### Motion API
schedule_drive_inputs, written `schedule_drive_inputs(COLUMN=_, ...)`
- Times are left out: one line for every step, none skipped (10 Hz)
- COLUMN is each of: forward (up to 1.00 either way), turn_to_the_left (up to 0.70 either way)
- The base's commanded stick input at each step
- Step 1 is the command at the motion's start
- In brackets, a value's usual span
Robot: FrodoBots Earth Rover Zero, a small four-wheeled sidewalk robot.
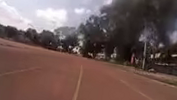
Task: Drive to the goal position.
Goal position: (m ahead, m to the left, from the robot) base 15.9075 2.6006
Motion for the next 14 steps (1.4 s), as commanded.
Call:
schedule_drive_inputs(forward=0.7, turn_to_the_left=0.0)
schedule_drive_inputs(forward=0.7, turn_to_the_left=0.0)
schedule_drive_inputs(forward=0.7, turn_to_the_left=0.0)
schedule_drive_inputs(forward=0.7, turn_to_the_left=0.0)
schedule_drive_inputs(forward=0.7, turn_to_the_left=0.0)
schedule_drive_inputs(forward=0.7, turn_to_the_left=0.0)
schedule_drive_inputs(forward=0.7, turn_to_the_left=0.0)
schedule_drive_inputs(forward=0.7, turn_to_the_left=0.0)
schedule_drive_inputs(forward=0.7, turn_to_the_left=0.0)
schedule_drive_inputs(forward=0.7, turn_to_the_left=0.0)
schedule_drive_inputs(forward=0.7, turn_to_the_left=0.0)
schedule_drive_inputs(forward=0.7, turn_to_the_left=0.0)
schedule_drive_inputs(forward=0.7, turn_to_the_left=0.0)
schedule_drive_inputs(forward=0.7, turn_to_the_left=0.0)
